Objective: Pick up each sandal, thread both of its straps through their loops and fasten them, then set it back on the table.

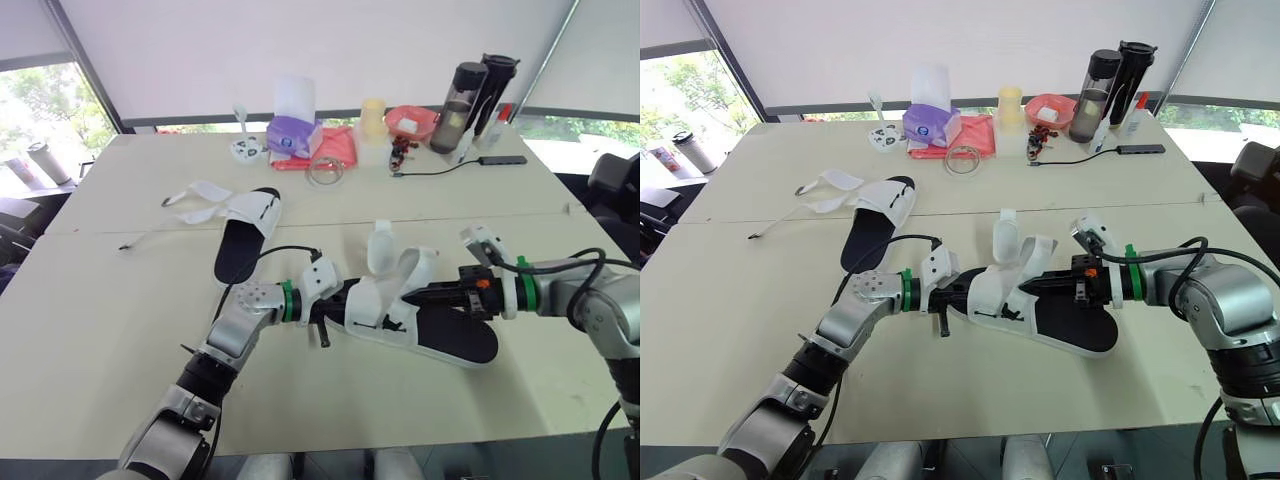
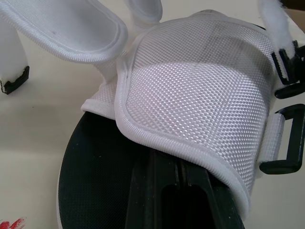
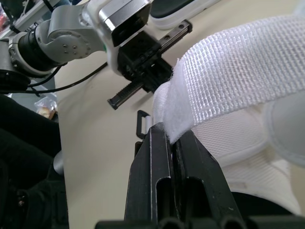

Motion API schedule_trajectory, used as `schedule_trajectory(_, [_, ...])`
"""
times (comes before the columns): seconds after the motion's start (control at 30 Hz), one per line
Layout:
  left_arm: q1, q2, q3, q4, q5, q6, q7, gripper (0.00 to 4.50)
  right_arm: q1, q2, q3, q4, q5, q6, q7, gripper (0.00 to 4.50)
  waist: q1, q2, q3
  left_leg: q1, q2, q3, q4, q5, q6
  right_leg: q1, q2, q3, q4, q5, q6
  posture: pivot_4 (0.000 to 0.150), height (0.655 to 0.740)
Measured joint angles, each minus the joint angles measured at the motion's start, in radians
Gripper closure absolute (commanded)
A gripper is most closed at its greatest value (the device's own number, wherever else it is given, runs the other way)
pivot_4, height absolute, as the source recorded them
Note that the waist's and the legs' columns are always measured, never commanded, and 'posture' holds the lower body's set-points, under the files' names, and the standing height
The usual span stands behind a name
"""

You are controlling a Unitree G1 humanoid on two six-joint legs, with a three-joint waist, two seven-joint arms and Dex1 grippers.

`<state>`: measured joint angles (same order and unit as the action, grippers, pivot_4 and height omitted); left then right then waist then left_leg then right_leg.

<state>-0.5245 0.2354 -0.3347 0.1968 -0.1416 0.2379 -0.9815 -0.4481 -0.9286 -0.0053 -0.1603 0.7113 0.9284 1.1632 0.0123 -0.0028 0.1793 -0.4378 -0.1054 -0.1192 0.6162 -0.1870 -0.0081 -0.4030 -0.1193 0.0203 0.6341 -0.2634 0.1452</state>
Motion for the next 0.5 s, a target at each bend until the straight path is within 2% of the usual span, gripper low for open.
schedule_trajectory(0.5, [0.001, -0.003, 0.003, 0.0, 0.0, 0.01, 0.002, 4.5, -0.03, -0.031, 0.002, 0.007, 0.012, 0.039, 0.074, 4.42, 0.0, 0.0, 0.0, 0.0, 0.0, 0.0, 0.0, 0.0, 0.0, 0.0, 0.0, 0.0, 0.0, 0.0, 0.0, 0.15, 0.74])
